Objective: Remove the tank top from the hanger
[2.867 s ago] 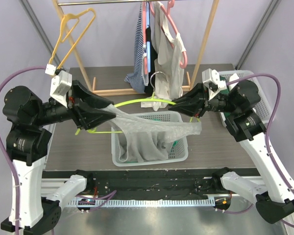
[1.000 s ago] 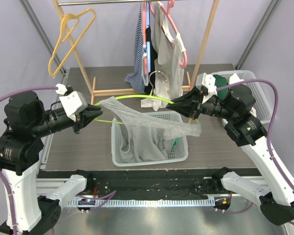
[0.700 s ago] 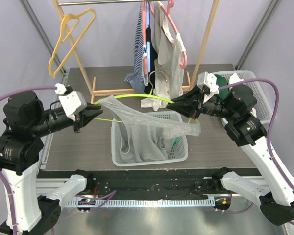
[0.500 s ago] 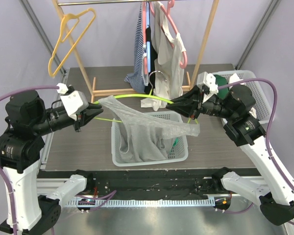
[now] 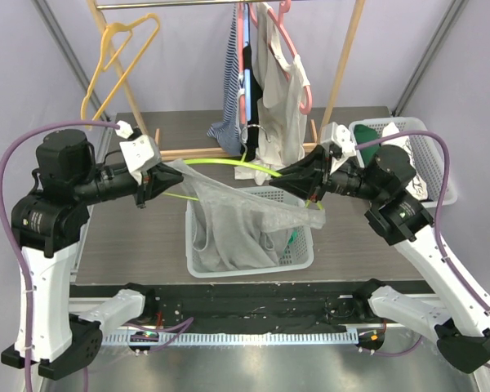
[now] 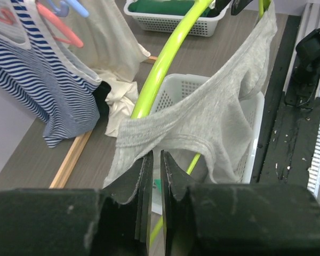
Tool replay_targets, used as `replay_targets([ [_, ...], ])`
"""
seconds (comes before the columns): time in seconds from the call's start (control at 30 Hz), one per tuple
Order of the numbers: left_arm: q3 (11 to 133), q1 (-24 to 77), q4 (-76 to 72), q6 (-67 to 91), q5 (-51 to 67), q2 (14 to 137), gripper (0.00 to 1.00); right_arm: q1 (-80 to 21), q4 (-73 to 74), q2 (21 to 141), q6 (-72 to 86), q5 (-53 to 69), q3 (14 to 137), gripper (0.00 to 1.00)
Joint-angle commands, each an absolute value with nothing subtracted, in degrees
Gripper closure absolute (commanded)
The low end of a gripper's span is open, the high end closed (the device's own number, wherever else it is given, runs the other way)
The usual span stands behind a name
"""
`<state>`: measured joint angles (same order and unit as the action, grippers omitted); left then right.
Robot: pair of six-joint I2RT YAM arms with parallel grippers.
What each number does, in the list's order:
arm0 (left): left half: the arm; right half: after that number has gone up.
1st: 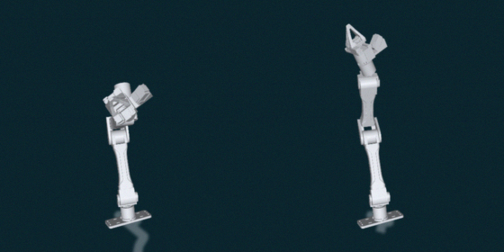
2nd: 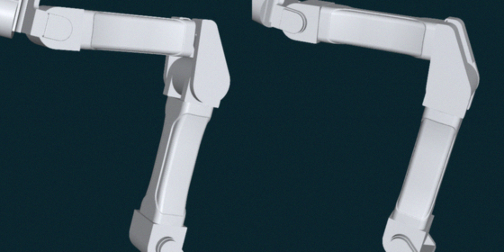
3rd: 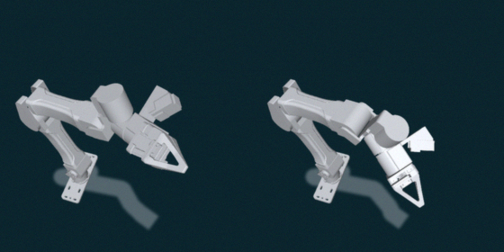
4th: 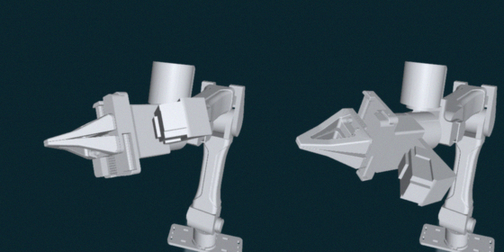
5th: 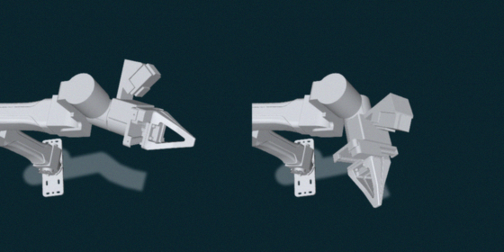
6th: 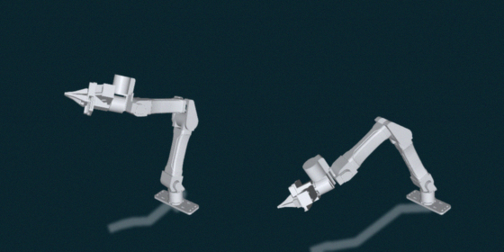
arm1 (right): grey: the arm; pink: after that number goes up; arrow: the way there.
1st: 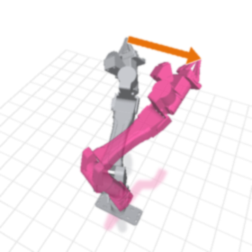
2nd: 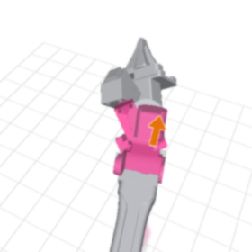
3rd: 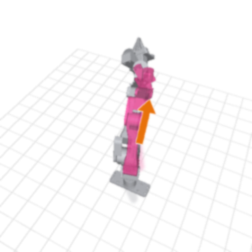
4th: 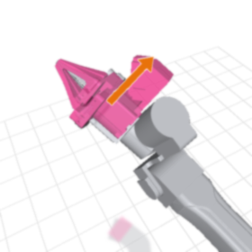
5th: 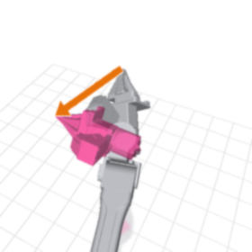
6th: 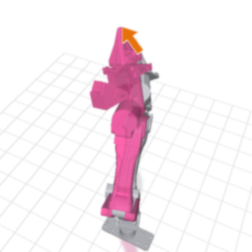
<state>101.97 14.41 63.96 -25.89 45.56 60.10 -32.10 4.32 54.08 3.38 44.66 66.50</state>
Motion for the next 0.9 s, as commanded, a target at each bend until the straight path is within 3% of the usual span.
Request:
replay_targets([
  [0.0,102.7,15.0,59.9,-23.5,48.5,61.2,0.86,-35.0,-1.8,54.3,4.4,47.9,67.2,0.99],
  [0.6,104.7,16.0,57.0,-16.0,51.5,61.9,0.87,-46.9,3.6,61.8,-3.8,36.8,70.7,0.99],
  [0.7,106.7,16.0,60.2,-20.3,47.4,60.6,0.78,-46.9,6.9,60.4,-6.5,30.2,71.4,0.99],
  [0.77,106.8,16.0,62.3,-25.3,44.8,59.2,0.76,-46.9,8.2,59.9,-7.4,24.0,72.1,0.99],
  [0.87,104.7,16.0,62.8,-30.0,41.0,55.7,0.57,-46.8,9.5,60.6,-8.7,18.7,74.0,0.99],
])
